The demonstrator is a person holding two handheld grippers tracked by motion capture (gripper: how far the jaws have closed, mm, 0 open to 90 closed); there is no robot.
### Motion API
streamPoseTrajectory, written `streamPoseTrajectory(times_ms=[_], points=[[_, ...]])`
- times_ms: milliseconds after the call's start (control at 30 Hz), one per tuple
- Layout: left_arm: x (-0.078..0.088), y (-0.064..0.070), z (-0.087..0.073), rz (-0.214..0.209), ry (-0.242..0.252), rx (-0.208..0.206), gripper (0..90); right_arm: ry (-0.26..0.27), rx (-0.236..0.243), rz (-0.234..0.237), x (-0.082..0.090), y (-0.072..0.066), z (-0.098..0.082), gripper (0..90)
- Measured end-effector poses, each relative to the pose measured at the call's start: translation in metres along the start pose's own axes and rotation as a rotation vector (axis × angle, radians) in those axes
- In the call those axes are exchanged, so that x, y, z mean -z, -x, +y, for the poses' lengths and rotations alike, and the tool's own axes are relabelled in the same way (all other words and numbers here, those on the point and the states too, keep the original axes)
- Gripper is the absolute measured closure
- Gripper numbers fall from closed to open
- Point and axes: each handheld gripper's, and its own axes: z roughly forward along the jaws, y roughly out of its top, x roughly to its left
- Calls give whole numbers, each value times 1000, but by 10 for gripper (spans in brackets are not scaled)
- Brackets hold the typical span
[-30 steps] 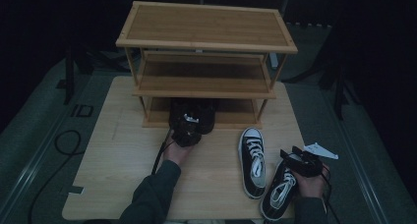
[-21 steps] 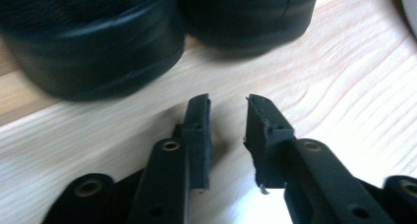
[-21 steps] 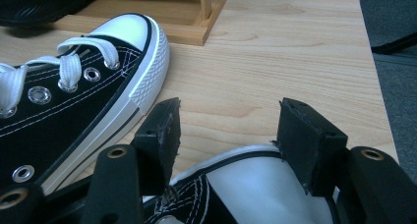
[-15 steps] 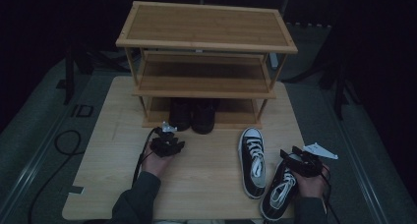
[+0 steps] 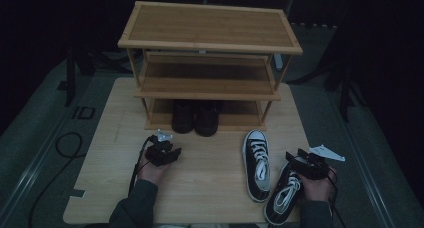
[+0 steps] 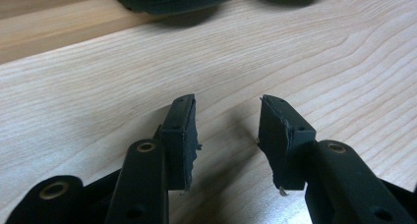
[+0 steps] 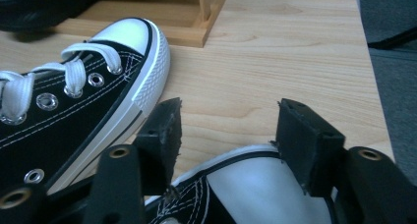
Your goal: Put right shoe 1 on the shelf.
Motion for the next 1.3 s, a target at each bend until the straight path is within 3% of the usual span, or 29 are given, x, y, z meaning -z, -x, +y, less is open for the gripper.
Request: streamPoseTrajectory(times_ms=[167,300,467,800,1033,1300], points=[[0,1,-1,2,3,-13,561,8,16,-3,7,-6,7,492],[-1,3,-1,9,5,-29,545,-27,28,4,9,-11,13,531],[-2,4,-1,15,10,-33,535,-51,7,56,13,-17,16,542],[-2,5,-2,17,17,-30,521,-147,2,106,26,-39,30,735],[-2,6,-3,20,23,-33,512,-194,54,158,28,-63,38,673],[-3,7,-3,25,23,-45,505,-230,115,185,29,-90,43,610]])
